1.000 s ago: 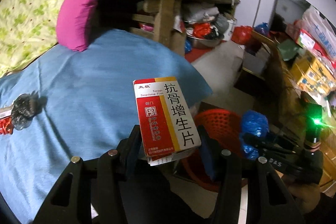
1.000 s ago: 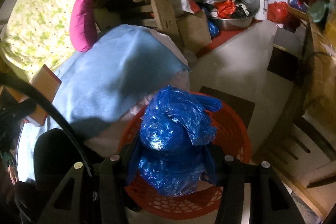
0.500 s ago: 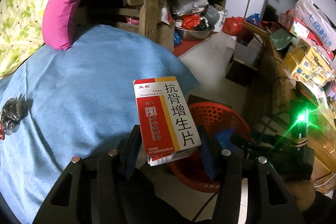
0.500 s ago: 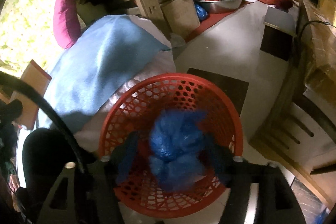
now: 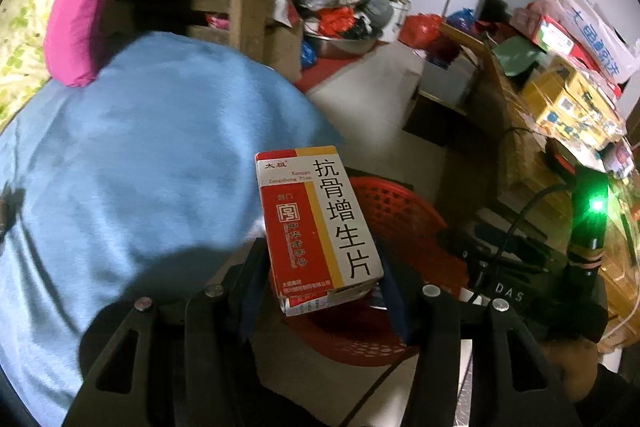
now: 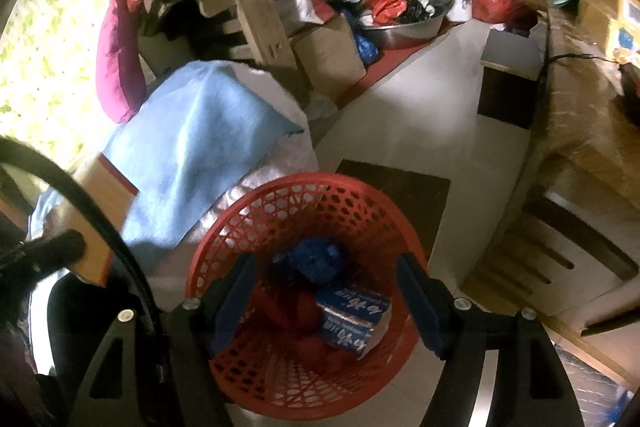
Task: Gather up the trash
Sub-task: 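Open the right tool over the basket while the left tool releases the medicine box, then move both open tools back over the remaining trash on the blanket, then close the right tool on the black plastic bag and lift it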
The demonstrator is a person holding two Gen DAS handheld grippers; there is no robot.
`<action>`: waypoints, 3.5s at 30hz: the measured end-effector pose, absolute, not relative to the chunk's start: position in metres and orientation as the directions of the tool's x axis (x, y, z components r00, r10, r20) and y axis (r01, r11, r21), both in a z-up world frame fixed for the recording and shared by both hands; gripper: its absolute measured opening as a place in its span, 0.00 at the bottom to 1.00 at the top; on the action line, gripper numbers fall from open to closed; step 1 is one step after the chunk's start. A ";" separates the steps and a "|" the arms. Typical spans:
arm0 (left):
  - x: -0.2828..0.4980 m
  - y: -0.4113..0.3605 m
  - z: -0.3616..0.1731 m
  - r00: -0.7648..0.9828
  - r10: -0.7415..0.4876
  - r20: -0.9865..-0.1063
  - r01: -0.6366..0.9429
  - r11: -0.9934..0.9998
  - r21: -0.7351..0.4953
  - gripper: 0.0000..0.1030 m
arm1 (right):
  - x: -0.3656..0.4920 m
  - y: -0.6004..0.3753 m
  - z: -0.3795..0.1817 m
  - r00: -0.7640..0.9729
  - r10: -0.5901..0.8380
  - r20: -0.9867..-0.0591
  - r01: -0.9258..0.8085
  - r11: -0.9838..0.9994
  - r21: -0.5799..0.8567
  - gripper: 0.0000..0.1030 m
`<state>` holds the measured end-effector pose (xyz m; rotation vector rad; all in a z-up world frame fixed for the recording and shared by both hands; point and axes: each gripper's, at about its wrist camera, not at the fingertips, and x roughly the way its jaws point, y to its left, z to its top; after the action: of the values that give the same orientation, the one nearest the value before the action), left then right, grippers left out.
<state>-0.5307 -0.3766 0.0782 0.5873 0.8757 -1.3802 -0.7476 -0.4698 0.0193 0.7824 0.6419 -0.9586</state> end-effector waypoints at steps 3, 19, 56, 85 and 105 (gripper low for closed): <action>-0.542 -0.384 0.073 -0.078 -0.569 -0.819 0.983 0.094 -0.159 0.55 | -0.757 -0.472 0.022 0.431 -0.486 -0.760 0.896 0.328 0.298 0.73; -0.495 -0.372 0.086 -0.071 -0.606 -0.792 0.956 0.187 -0.228 0.70 | -0.755 -0.473 0.030 0.449 -0.492 -0.746 0.889 0.326 0.321 0.73; -0.226 -0.130 0.059 0.488 -0.481 -0.728 0.582 0.801 -0.140 0.71 | -0.399 -0.341 0.114 0.704 -0.127 -0.699 0.332 0.928 0.166 0.73; -0.176 -0.085 0.026 0.544 -0.394 -0.741 0.358 0.907 -0.220 0.71 | -0.135 -0.291 0.060 0.617 -0.043 -0.786 0.078 0.997 0.006 0.73; -0.174 -0.090 0.017 0.524 -0.382 -0.761 0.351 0.911 -0.216 0.71 | -0.126 -0.316 0.044 0.605 -0.058 -0.794 0.126 0.992 0.023 0.41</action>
<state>-0.1743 -0.0901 0.0171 -0.0368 0.9199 -0.4391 -0.1262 -0.3159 0.0437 0.0794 0.9158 -0.1065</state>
